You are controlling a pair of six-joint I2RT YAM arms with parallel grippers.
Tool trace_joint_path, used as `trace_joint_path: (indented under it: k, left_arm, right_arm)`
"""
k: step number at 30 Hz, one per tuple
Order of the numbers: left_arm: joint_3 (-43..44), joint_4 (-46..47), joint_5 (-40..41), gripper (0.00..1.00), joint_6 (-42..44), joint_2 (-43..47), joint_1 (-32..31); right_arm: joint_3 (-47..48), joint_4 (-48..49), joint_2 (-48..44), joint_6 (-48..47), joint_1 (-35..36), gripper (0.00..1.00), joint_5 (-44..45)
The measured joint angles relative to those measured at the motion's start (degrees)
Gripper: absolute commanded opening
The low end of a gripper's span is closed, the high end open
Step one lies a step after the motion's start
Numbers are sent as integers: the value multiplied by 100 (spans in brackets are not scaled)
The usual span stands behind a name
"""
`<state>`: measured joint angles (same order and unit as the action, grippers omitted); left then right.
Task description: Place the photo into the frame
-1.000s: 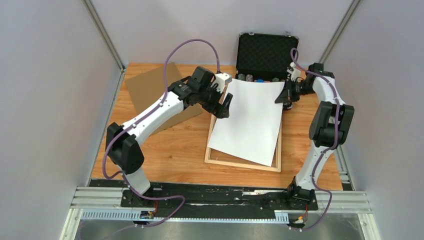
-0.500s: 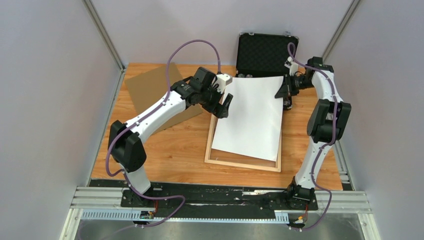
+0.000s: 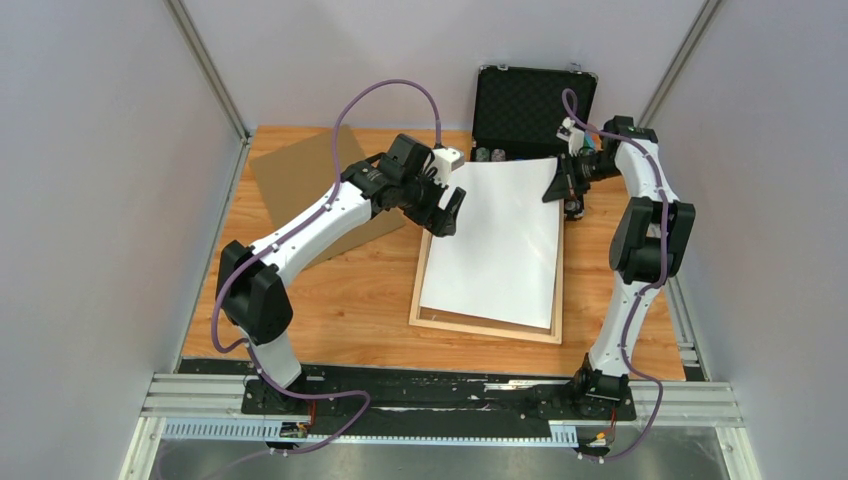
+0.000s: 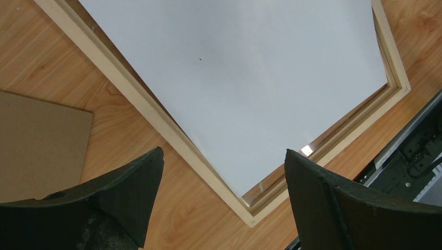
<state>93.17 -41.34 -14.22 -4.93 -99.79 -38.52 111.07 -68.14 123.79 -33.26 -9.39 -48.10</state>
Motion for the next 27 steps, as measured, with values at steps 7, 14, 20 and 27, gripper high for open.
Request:
trace_joint_path:
  k: [7, 14, 20, 27]
  left_arm:
    - [0, 0, 7, 93, 0, 0, 2]
    - [0, 0, 125, 93, 0, 0, 4]
    - [0, 0, 138, 93, 0, 0, 4]
    - [0, 2, 149, 93, 4, 0, 11]
  right_arm:
    - [-2, -103, 0, -146, 22, 0, -2]
    - [-17, -146, 0, -245, 173, 0, 0]
    - [-153, -118, 0, -243, 232, 0, 2]
    - [-365, 9, 0, -146, 225, 0, 166]
